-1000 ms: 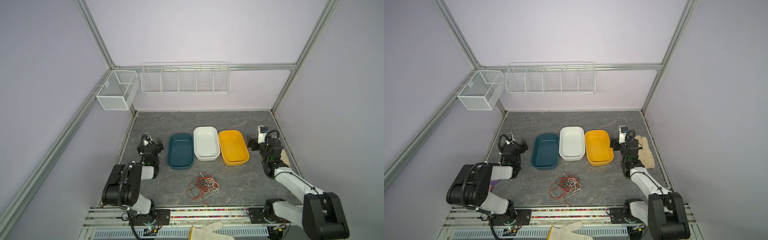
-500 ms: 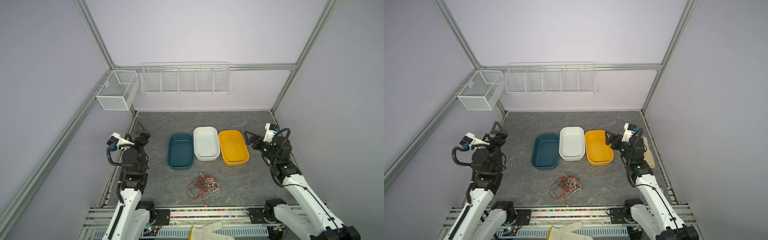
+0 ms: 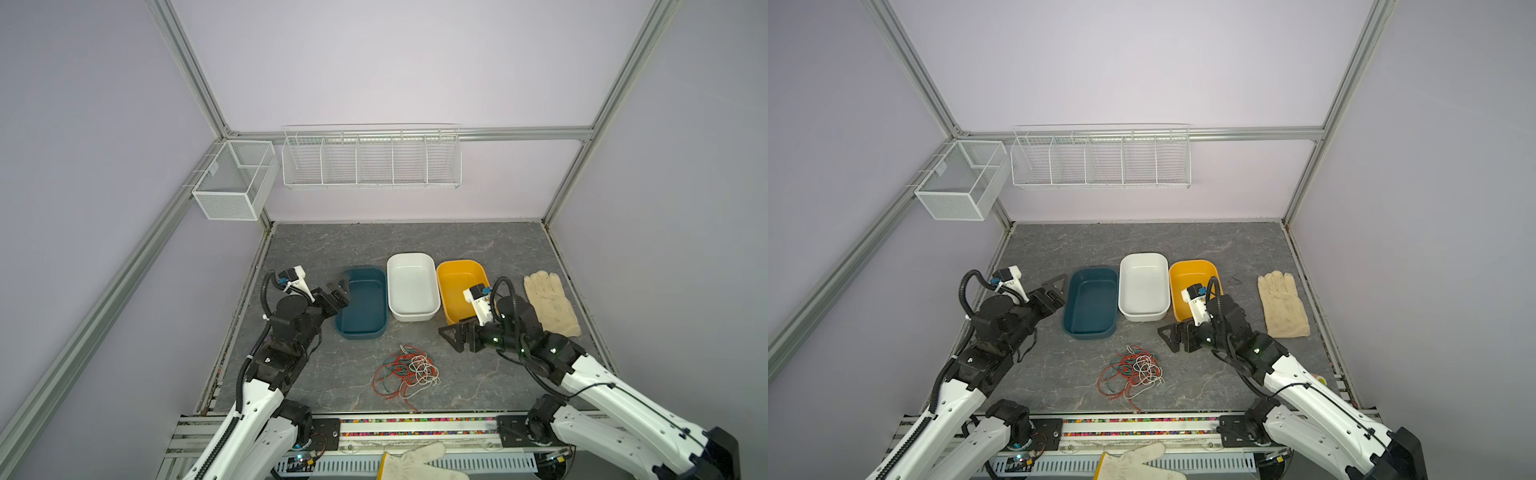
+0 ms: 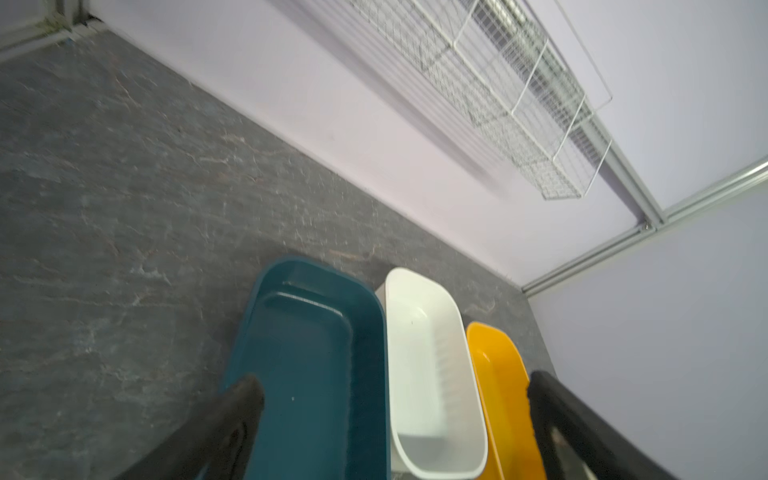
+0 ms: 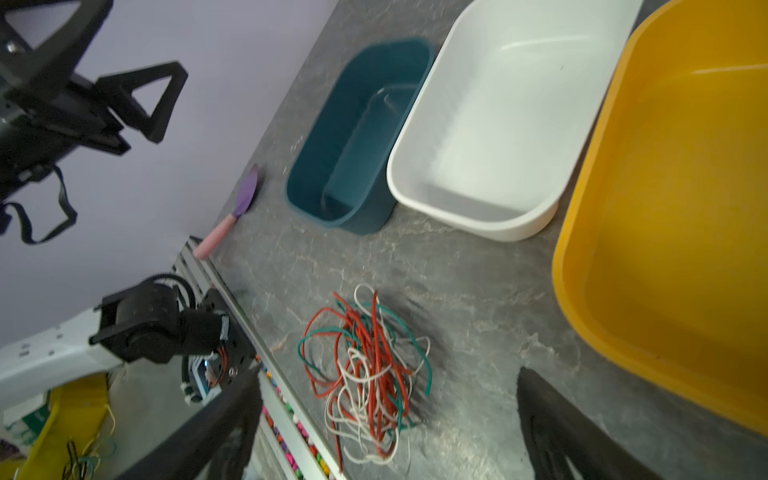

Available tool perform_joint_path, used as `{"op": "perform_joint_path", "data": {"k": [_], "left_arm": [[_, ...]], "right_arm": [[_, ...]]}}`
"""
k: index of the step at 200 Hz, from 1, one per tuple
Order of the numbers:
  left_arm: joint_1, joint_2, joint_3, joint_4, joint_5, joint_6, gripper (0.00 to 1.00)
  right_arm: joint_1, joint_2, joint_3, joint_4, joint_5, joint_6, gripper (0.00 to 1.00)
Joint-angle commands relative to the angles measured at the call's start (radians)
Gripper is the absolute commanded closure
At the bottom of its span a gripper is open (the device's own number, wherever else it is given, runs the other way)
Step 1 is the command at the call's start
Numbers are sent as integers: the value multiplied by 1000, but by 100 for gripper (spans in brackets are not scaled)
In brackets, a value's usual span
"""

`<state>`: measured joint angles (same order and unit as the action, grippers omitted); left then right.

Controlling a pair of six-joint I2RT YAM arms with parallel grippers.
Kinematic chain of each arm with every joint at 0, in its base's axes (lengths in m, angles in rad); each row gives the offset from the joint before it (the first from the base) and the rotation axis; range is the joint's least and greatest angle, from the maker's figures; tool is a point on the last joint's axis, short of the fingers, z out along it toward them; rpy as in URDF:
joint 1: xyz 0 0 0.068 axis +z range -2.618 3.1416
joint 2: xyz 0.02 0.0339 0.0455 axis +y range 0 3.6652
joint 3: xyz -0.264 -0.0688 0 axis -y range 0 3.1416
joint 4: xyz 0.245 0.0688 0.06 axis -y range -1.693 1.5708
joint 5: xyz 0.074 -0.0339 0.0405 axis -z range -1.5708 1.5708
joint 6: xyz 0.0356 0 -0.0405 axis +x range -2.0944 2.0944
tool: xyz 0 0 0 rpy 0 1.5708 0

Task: Untangle the cables
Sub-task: 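Lower both grippers toward the tangled wire pile in front of the tubs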

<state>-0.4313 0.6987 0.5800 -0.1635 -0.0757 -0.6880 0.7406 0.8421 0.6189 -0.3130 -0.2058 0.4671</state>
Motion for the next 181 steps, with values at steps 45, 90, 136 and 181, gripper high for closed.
{"op": "perform_joint_path", "data": {"k": [45,90,136,181], "left_arm": [[-346,119,-48,-181,-259,-45,1],[-434,218,-85,-157,-206,-130,1],[-472,252,-169,-76,-92,-233,7],[-524,243,-225,-7,-47,-271,8]], "right_arm": [[219,12,-142,18,109,51,31],[289,113,-143,77,152,60,43],[342,229,-130,153,168,70,58],[375,307,-115,199,203,70,69]]}}
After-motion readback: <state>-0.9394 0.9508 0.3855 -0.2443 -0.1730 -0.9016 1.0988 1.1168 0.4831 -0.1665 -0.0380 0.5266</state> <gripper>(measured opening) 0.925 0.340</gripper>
